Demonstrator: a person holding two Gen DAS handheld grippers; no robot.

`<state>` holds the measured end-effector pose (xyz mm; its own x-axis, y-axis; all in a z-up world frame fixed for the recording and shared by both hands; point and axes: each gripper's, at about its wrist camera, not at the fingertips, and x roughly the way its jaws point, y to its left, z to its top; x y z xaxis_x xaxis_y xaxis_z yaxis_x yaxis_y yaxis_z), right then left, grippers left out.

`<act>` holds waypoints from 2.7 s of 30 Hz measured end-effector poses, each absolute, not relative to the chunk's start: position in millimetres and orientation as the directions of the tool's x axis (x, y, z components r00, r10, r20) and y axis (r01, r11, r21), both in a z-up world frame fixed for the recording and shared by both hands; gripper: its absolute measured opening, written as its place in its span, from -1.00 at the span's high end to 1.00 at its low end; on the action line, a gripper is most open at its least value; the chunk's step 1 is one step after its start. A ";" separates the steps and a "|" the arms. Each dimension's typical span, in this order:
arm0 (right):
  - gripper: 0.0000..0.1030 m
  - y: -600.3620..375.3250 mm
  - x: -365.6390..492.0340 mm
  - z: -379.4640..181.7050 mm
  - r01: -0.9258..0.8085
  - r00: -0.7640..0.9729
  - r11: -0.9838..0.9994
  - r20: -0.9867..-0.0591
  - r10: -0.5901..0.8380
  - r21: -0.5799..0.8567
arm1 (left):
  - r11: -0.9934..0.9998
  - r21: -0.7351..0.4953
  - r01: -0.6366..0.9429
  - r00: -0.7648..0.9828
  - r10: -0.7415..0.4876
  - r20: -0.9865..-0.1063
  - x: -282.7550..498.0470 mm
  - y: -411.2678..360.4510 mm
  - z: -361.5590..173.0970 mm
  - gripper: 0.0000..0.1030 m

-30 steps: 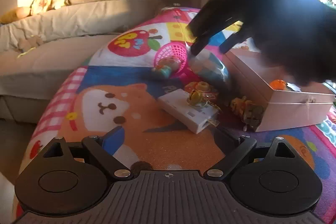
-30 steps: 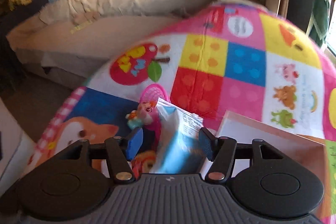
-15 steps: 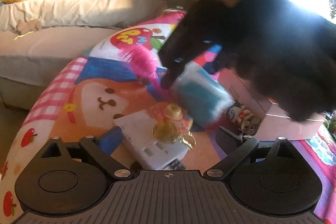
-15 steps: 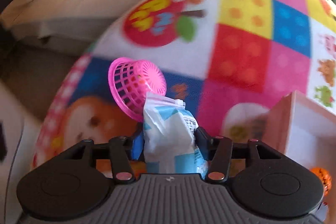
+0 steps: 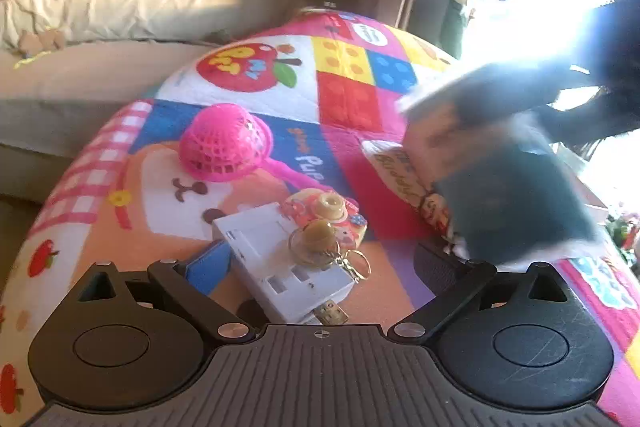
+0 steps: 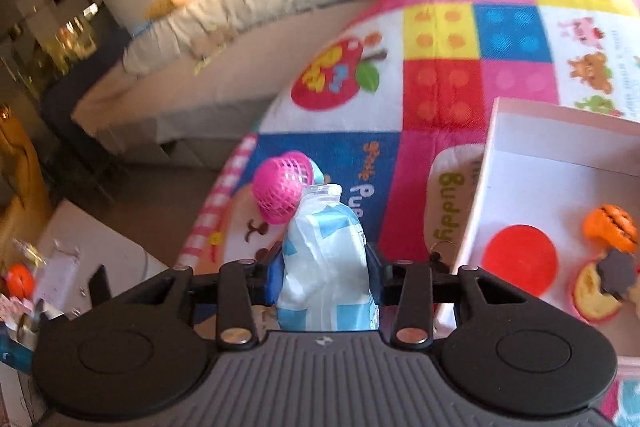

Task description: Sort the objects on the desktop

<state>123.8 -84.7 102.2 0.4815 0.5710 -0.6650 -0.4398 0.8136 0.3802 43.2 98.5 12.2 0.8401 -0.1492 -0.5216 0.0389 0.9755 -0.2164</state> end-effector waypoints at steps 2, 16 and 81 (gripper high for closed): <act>0.22 -101.6 105.8 105.6 -0.420 0.512 0.817 -0.641 0.572 0.395 | 0.970 -0.239 0.042 0.843 -0.163 -0.513 41.2 101.1 12.5 -0.95; 0.16 -195.0 57.8 44.0 -0.099 0.558 0.849 -0.677 0.479 0.519 | 0.968 -0.250 0.012 0.824 -0.152 -0.546 44.7 103.9 9.2 -0.97; -0.87 -229.1 23.8 21.1 -0.284 0.784 0.941 -0.520 0.339 0.186 | 0.992 0.090 -0.091 0.738 0.128 -0.663 -21.5 71.0 21.9 -0.96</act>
